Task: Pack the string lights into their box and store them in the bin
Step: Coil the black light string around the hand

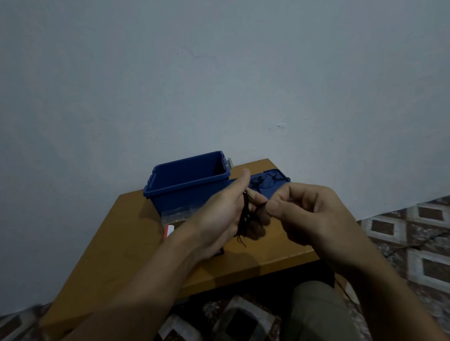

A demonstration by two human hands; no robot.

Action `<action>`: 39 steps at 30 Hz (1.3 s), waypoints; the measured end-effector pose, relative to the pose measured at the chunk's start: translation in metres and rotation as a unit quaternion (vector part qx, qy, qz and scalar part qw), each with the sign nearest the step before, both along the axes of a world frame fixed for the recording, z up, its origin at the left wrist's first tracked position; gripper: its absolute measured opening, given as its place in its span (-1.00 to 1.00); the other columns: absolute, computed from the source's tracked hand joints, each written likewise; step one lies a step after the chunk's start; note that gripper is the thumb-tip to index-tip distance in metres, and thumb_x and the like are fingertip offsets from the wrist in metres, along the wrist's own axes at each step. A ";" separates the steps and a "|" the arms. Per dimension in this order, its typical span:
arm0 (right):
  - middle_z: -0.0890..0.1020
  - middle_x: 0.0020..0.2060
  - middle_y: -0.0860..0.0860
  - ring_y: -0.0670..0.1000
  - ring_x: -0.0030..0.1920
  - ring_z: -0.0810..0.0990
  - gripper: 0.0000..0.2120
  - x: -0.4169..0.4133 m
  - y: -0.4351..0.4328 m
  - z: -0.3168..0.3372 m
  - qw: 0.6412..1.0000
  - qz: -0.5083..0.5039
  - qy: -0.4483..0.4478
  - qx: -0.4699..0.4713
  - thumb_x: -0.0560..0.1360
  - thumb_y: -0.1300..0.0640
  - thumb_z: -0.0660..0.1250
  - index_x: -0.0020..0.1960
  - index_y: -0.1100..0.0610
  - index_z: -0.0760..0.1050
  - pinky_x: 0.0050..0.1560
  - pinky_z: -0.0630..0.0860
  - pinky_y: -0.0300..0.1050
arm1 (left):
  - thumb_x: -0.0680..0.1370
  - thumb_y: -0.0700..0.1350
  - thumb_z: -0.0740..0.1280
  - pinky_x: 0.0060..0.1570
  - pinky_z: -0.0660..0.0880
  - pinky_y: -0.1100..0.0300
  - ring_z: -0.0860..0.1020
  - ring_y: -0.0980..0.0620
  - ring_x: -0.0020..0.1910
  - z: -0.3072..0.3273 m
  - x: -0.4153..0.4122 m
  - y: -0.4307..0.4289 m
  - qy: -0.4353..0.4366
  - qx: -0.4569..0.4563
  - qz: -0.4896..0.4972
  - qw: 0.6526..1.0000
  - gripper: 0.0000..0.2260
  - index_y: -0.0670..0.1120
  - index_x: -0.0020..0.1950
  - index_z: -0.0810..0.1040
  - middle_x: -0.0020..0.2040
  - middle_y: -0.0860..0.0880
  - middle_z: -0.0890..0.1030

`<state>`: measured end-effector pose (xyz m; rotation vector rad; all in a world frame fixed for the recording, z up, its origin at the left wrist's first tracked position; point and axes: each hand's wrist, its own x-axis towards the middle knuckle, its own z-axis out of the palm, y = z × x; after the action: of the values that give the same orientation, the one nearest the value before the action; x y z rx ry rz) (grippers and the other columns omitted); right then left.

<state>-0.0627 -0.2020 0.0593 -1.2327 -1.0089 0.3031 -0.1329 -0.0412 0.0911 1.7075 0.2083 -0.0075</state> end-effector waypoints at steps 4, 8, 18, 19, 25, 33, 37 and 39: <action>0.54 -0.51 -0.04 -0.14 -0.54 0.33 -0.84 -0.001 -0.001 0.002 0.999 -0.018 -0.013 0.050 0.61 0.21 0.33 -0.10 0.27 0.57 -0.49 0.29 -0.30 | 0.59 0.41 -0.10 -0.30 0.37 0.07 0.39 -0.02 -0.44 0.000 -0.003 -0.001 0.042 0.026 -0.062 0.997 -0.31 -0.14 -0.18 0.49 -0.37 -0.11 0.49; 0.51 -0.47 -0.13 -0.21 -0.49 0.42 -0.85 0.002 0.002 -0.001 0.994 -0.076 -0.045 0.060 0.61 0.21 0.28 -0.03 0.26 0.58 -0.41 0.33 -0.42 | 0.57 0.43 -0.12 -0.46 0.14 0.09 0.16 0.02 -0.56 0.002 -0.004 -0.002 0.054 0.015 -0.100 0.993 -0.33 -0.08 -0.38 0.34 -0.54 -0.03 0.29; 0.46 -0.46 -0.06 -0.15 -0.49 0.33 -0.84 0.008 0.013 -0.014 0.994 -0.106 -0.021 -0.001 0.62 0.06 0.31 -0.03 0.12 0.59 -0.42 0.28 -0.29 | 0.63 0.32 0.00 -0.64 0.01 0.18 0.15 0.06 -0.70 0.006 -0.003 0.004 0.052 -0.186 -0.258 0.947 -0.37 -0.10 -0.45 0.31 -0.62 -0.04 0.34; 0.48 -0.45 -0.03 -0.13 -0.48 0.35 -0.85 0.008 0.014 -0.015 0.995 -0.104 -0.013 -0.004 0.63 0.06 0.31 -0.04 0.11 0.56 -0.42 0.29 -0.27 | 0.64 0.29 0.00 -0.66 0.02 0.19 0.21 0.06 -0.72 0.006 -0.003 0.004 0.053 -0.203 -0.275 0.938 -0.37 -0.14 -0.41 0.39 -0.60 -0.06 0.40; 0.68 -0.25 0.05 0.08 -0.24 0.64 -0.86 0.007 0.013 -0.016 0.992 -0.098 -0.058 -0.049 0.62 0.15 0.33 -0.08 0.07 0.62 -0.18 0.61 0.15 | 0.65 0.22 -0.01 -0.27 0.59 0.11 0.64 -0.10 -0.35 0.010 -0.005 0.002 0.003 -0.264 -0.308 0.914 -0.36 -0.35 0.12 0.52 -0.25 -0.21 0.67; 0.72 -0.24 -0.01 -0.01 -0.24 0.68 -0.83 0.005 0.013 -0.015 0.985 -0.083 -0.072 -0.132 0.63 0.16 0.30 -0.07 0.14 0.63 -0.18 0.60 -0.17 | 0.64 0.26 0.03 0.09 0.57 -0.04 0.63 -0.21 0.10 0.020 -0.005 -0.011 -0.114 -0.309 -0.155 0.932 -0.34 -0.32 0.37 0.40 0.19 -0.28 0.62; 0.73 -0.22 0.03 0.03 -0.24 0.69 -0.84 0.003 0.012 -0.014 0.981 -0.048 -0.064 -0.176 0.62 0.13 0.31 -0.05 0.18 0.60 -0.08 0.63 -0.03 | 0.64 0.22 0.06 0.06 0.56 -0.01 0.63 -0.17 0.09 0.027 -0.005 -0.013 -0.148 -0.304 -0.073 0.938 -0.38 -0.27 0.44 0.33 0.22 -0.24 0.62; 0.72 -0.23 0.04 0.04 -0.26 0.68 -0.83 0.002 0.011 -0.013 0.980 -0.049 -0.061 -0.185 0.63 0.12 0.31 -0.05 0.20 0.59 -0.12 0.62 -0.07 | 0.67 0.11 0.10 0.00 0.58 0.03 0.64 -0.14 0.04 0.028 -0.003 -0.014 -0.161 -0.285 -0.032 0.944 -0.49 -0.26 0.44 0.32 0.19 -0.21 0.64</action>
<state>-0.0611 -0.1907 0.0459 -1.6488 -1.0209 0.3515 -0.1359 -0.0556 0.1188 1.1132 -0.0922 0.1496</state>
